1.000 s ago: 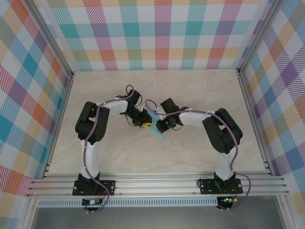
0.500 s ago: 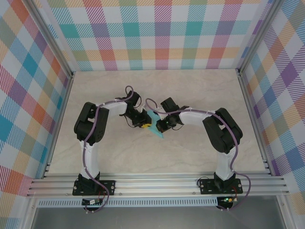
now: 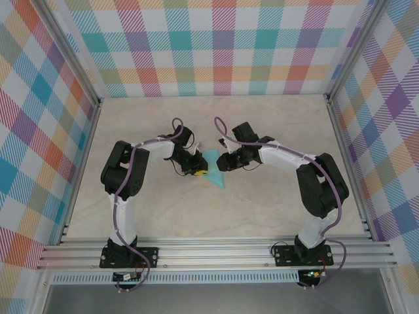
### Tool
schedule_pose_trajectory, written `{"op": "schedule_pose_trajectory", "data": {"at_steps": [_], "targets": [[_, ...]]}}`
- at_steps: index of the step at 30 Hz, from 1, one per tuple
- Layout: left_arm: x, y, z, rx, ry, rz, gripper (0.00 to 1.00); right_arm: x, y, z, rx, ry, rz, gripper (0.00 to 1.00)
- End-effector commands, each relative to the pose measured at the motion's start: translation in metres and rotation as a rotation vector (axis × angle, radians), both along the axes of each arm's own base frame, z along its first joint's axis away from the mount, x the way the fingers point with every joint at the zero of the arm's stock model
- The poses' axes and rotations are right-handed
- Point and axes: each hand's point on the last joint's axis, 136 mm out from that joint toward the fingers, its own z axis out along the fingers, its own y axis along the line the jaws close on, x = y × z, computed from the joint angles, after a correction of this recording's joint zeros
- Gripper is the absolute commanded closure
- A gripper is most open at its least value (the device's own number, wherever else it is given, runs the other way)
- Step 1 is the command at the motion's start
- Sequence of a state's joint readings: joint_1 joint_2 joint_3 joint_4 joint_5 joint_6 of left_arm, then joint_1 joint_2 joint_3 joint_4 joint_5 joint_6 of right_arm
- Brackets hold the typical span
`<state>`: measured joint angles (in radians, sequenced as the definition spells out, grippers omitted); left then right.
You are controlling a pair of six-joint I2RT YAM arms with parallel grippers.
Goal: Fold a paper plane with a square sheet of paper (fold left side to right side)
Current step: Third fold the triangle at the center of the table.
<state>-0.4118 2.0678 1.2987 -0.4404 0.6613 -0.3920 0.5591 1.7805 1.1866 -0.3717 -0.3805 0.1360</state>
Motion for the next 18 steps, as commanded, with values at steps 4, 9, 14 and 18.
{"op": "schedule_pose_trajectory", "data": {"at_steps": [4,9,14,18], "targets": [[-0.039,0.028,-0.057,0.22,0.133,-0.01,0.85,-0.048,0.03,0.003,0.148,0.206,0.086,0.77],[-0.038,0.029,-0.056,0.223,0.13,-0.009,0.85,-0.049,0.037,-0.02,0.11,0.253,0.076,0.77],[-0.038,0.029,-0.057,0.226,0.13,-0.012,0.85,-0.045,0.032,-0.038,0.039,0.276,0.065,0.77],[-0.038,0.029,-0.056,0.228,0.128,-0.013,0.85,-0.045,0.026,-0.05,-0.013,0.291,0.047,0.77]]}}
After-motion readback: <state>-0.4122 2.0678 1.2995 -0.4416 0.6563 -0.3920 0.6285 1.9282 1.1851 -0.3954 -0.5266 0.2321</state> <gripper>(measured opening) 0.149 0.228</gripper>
